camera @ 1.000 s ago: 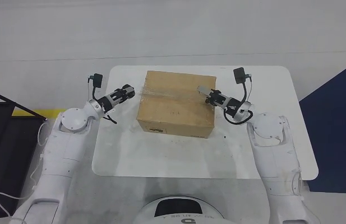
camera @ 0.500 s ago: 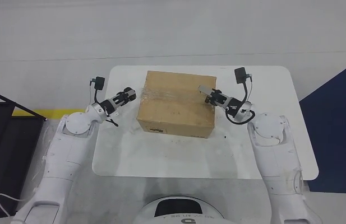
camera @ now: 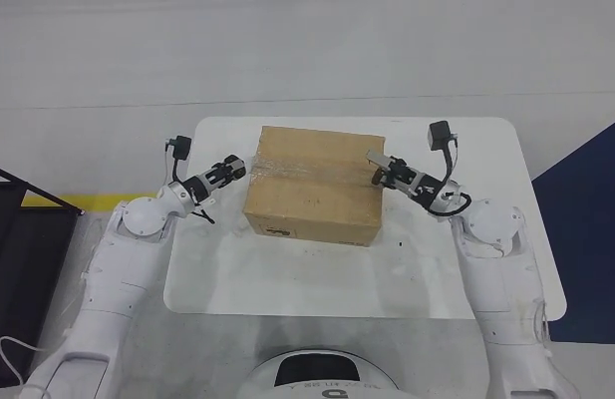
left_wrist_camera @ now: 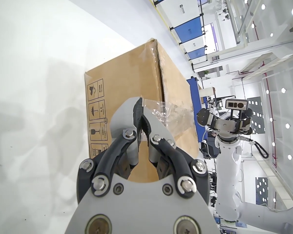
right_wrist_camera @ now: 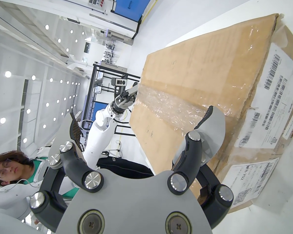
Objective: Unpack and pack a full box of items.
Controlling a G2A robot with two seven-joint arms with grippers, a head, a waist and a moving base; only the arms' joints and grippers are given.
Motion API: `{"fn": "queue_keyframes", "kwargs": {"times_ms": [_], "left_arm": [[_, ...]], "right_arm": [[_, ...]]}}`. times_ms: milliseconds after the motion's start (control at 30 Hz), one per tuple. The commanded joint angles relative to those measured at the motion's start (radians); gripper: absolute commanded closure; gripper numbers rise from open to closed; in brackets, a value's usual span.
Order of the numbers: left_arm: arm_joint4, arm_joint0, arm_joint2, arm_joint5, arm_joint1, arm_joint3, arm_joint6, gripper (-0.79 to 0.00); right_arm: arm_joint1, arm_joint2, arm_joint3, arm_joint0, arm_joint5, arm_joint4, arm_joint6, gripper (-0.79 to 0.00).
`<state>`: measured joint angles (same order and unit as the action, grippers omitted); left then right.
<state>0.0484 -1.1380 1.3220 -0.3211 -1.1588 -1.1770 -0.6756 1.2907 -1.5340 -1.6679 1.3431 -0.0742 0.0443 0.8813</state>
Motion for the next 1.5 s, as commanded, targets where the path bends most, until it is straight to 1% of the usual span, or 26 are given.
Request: {"fn": "queue_keyframes", "kwargs": {"times_ms": [0,233,300,433,667,867,1033,1300,1467], "left_arm": [[-0.004,0.002,-0.003,0.001,0.0,0.005,0.0,0.0],[-0.01,0.005,-0.012,0.0,-0.001,0.01,0.003,0.0],[-0.009,0.006,-0.017,0.001,-0.001,0.01,0.004,0.0],[-0.011,0.006,-0.022,-0.002,-0.002,0.011,0.005,0.0],[-0.015,0.006,-0.023,-0.004,-0.001,0.011,0.01,0.0],[-0.013,0.006,-0.025,-0.006,0.0,0.009,0.013,0.0],[-0.01,0.005,-0.027,-0.005,0.001,0.005,0.014,0.0],[-0.013,0.002,-0.03,-0.007,0.002,-0.001,0.019,0.0],[-0.017,0.0,-0.032,-0.006,0.002,-0.002,0.019,0.0]], "right_arm": [[0.0,0.0,0.0,0.0,-0.001,-0.001,0.001,-0.785],[0.0,0.005,-0.005,0.004,-0.001,-0.014,-0.001,-0.785],[-0.002,0.001,0.004,0.0,0.037,-0.047,0.011,-0.785],[-0.009,0.012,0.057,-0.051,0.135,-0.032,0.04,-0.785],[-0.013,0.044,0.107,-0.095,0.177,-0.036,0.038,-0.785],[-0.016,0.105,0.13,-0.13,0.214,-0.008,0.054,-0.785],[-0.014,0.142,0.147,-0.154,0.248,-0.02,0.026,-0.785],[-0.01,0.208,0.185,-0.201,0.298,-0.028,0.018,-0.785],[-0.005,0.254,0.216,-0.236,0.31,-0.045,0.011,-0.785]]}}
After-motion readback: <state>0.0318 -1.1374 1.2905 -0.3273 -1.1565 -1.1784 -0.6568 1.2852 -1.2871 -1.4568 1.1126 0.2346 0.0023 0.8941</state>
